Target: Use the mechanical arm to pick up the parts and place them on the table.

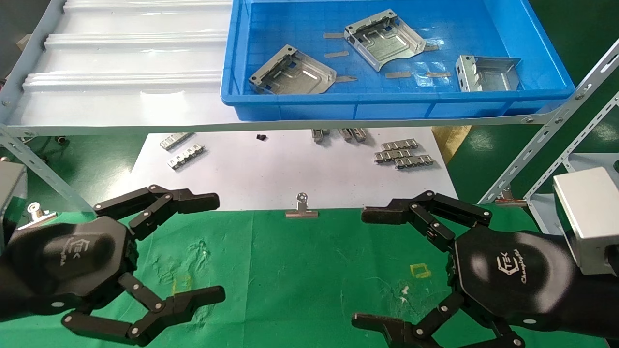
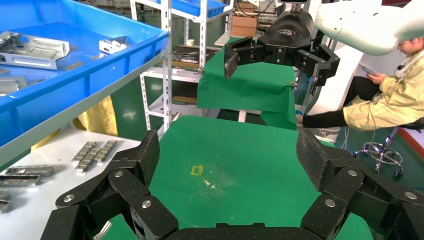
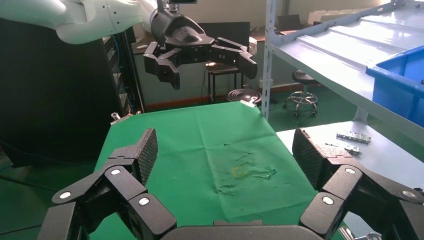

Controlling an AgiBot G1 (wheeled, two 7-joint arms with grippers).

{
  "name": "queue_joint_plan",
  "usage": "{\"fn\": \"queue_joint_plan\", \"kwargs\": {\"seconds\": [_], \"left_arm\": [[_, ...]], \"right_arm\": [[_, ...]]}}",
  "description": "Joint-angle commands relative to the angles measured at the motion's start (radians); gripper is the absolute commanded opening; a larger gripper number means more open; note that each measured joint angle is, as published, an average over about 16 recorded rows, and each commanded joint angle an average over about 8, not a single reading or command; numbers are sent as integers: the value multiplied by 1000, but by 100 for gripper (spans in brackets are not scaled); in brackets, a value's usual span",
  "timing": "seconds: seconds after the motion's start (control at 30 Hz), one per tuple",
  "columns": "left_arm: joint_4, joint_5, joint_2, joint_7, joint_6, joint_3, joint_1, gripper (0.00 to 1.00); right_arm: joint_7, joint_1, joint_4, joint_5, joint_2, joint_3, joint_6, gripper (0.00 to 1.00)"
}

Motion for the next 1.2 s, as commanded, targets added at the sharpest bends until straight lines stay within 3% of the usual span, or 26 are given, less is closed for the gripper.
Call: {"fn": "queue_joint_plan", "kwargs": {"seconds": [0.03,0.43,0.7,1.2], "left_arm": [[0,0,0,0,0,0,0,100],[0,0,0,0,0,0,0,100],[0,0,0,0,0,0,0,0],[0,0,0,0,0,0,0,0]], "right_arm": [[0,0,0,0,0,0,0,100],[0,0,0,0,0,0,0,100],[0,0,0,0,0,0,0,100],[0,0,0,0,0,0,0,100]]}}
